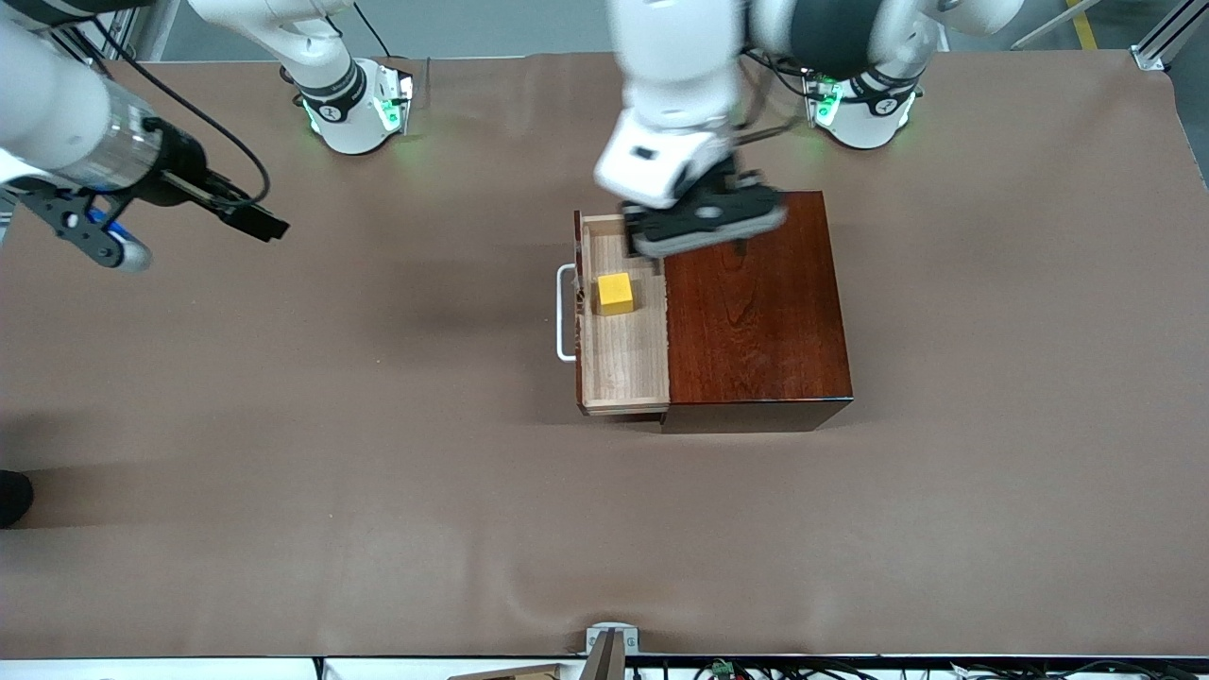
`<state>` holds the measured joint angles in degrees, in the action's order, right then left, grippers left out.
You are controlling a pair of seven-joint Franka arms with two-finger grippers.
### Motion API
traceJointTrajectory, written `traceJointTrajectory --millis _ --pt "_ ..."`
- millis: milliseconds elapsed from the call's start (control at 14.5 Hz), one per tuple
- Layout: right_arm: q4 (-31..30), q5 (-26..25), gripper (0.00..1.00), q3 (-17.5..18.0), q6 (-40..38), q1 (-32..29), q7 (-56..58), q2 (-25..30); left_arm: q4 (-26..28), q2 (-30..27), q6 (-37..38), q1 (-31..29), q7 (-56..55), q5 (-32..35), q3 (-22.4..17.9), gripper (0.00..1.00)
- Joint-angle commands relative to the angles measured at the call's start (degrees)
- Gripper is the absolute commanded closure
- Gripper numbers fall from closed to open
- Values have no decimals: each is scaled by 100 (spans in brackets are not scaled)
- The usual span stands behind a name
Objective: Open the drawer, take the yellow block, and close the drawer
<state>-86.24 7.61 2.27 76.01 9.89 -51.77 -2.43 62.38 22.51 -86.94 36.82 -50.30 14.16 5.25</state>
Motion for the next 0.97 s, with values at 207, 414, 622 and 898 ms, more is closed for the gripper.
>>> traceJointTrajectory --millis 207,414,622,898 --pt "28 520 0 -43 334 329 -1281 -258 968 -1107 63 -1438 2055 -387 73 0" --pt "20 618 0 -43 791 732 -2142 -451 1442 -1520 54 -2159 2795 -554 73 0" --pt "28 618 0 -43 1204 1215 -3012 -670 1794 -1810 54 -2608 3262 -563 73 0" --pt "19 618 0 -43 1671 1690 -3760 -899 1787 -1864 63 -3083 3588 -624 47 0"
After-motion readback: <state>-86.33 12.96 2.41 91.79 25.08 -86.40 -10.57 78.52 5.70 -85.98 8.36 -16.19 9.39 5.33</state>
